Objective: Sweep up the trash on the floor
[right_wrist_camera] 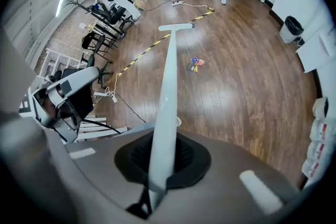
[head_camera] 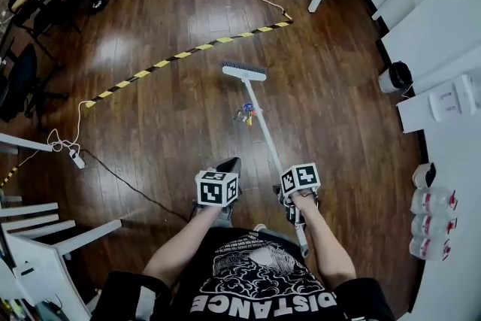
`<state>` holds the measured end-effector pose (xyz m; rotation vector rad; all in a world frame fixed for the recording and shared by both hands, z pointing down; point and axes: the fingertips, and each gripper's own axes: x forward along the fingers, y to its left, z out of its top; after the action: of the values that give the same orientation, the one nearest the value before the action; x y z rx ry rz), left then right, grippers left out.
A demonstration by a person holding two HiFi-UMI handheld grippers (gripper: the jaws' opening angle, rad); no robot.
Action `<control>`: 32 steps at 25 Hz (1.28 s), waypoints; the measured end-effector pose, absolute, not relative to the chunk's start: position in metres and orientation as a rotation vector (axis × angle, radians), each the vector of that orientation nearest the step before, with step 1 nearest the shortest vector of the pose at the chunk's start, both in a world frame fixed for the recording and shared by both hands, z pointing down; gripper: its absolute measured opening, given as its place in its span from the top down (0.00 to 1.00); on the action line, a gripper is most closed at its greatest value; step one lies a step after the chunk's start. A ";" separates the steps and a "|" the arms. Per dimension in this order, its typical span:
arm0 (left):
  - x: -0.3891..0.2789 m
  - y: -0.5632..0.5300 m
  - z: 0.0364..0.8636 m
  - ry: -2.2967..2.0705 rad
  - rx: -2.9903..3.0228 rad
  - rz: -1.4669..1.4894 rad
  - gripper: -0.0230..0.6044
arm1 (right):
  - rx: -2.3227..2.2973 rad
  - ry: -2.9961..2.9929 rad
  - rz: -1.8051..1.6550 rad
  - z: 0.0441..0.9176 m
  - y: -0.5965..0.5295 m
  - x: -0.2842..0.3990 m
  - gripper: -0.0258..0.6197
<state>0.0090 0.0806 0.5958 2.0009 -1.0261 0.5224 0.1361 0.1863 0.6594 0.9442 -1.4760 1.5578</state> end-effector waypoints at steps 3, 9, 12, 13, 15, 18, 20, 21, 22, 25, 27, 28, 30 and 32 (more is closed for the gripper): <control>0.040 0.113 0.589 -1.046 2.017 0.503 0.95 | 0.949 -1.530 1.540 0.652 0.213 0.155 0.96; 0.096 0.192 0.574 -1.080 2.049 0.478 0.95 | 0.969 -1.627 1.487 0.635 0.275 0.191 0.96; 0.120 0.233 0.566 -1.087 2.059 0.485 0.95 | 0.980 -1.657 1.474 0.626 0.307 0.207 0.96; 0.127 0.245 0.563 -1.089 2.060 0.489 0.95 | 0.981 -1.667 1.475 0.623 0.318 0.211 0.96; 0.138 0.265 0.557 -1.097 2.065 0.498 0.95 | 0.984 -1.685 1.473 0.617 0.336 0.220 0.96; 0.147 0.286 0.545 -1.117 2.078 0.496 0.95 | 0.986 -1.703 1.466 0.609 0.359 0.230 0.96; 0.149 0.293 0.535 -1.130 2.088 0.478 0.95 | 0.990 -1.714 1.471 0.604 0.370 0.232 0.96; 0.149 0.296 0.530 -1.135 2.093 0.469 0.95 | 0.993 -1.719 1.474 0.602 0.375 0.231 0.96; 0.148 0.298 0.526 -1.139 2.098 0.462 0.95 | 0.997 -1.722 1.477 0.600 0.379 0.231 0.96; 0.146 0.304 0.518 -1.145 2.112 0.460 0.95 | 1.006 -1.730 1.484 0.596 0.388 0.226 0.96; 0.145 0.308 0.514 -1.143 2.118 0.464 0.95 | 1.006 -1.737 1.482 0.593 0.392 0.223 0.96; 0.144 0.310 0.513 -1.142 2.122 0.465 0.95 | 1.006 -1.741 1.479 0.592 0.394 0.221 0.96; 0.143 0.313 0.511 -1.139 2.130 0.464 0.95 | 1.012 -1.746 1.479 0.591 0.397 0.217 0.96; 0.140 0.317 0.509 -1.135 2.137 0.466 0.95 | 1.026 -1.742 1.479 0.591 0.400 0.216 0.96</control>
<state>0.1398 0.3167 0.5089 2.1366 -1.1351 0.4663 0.2156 0.3997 0.5912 1.0264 -1.7420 1.4787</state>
